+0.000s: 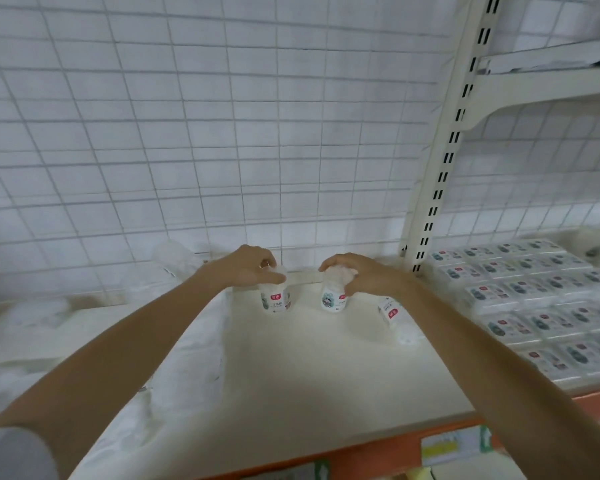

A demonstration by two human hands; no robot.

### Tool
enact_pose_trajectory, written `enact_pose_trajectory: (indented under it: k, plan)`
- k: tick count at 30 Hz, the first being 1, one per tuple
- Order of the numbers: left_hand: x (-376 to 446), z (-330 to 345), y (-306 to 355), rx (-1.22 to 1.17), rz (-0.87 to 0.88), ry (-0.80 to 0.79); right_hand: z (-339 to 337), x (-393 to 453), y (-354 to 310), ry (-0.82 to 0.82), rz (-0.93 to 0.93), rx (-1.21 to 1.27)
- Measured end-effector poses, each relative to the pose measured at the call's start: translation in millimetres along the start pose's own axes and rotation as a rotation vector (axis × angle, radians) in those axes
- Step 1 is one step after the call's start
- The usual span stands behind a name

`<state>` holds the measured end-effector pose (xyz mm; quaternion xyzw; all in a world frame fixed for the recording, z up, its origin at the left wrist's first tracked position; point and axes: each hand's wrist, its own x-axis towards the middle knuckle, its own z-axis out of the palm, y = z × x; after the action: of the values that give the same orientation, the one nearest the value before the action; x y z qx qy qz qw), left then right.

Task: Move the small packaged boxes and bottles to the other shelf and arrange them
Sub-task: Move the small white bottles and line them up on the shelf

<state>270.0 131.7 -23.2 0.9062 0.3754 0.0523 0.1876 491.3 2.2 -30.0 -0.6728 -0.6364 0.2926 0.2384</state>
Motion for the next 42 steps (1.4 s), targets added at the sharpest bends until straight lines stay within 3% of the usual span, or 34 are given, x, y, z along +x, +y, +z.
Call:
enact_pose_trajectory:
  k: [7,13,20,24,29,42]
  plan:
    - [-14.2,8.8,-8.3,-0.208,0.040,-0.088,24.1,-2.9,-3.7,0.154,0.009,0.053]
    - [-11.6,22.5,-17.6,-0.540,0.031,-0.086,17.1,-22.1,-13.9,0.413,0.150,0.371]
    - [-7.0,22.0,12.4,-0.984,0.058,-0.029,-2.3,-79.5,-13.7,0.571,0.171,0.646]
    - [-6.7,29.9,60.7,-1.166,0.099,-0.131,-15.4,-129.1,0.4,0.691,0.213,0.691]
    - [-7.6,53.7,148.6,-1.142,0.170,-0.279,-29.7,-217.3,33.0,0.839,0.269,0.706]
    - [-50.8,194.1,417.5,-1.237,0.100,-0.588,-54.0,-484.1,153.4,1.171,0.479,0.722]
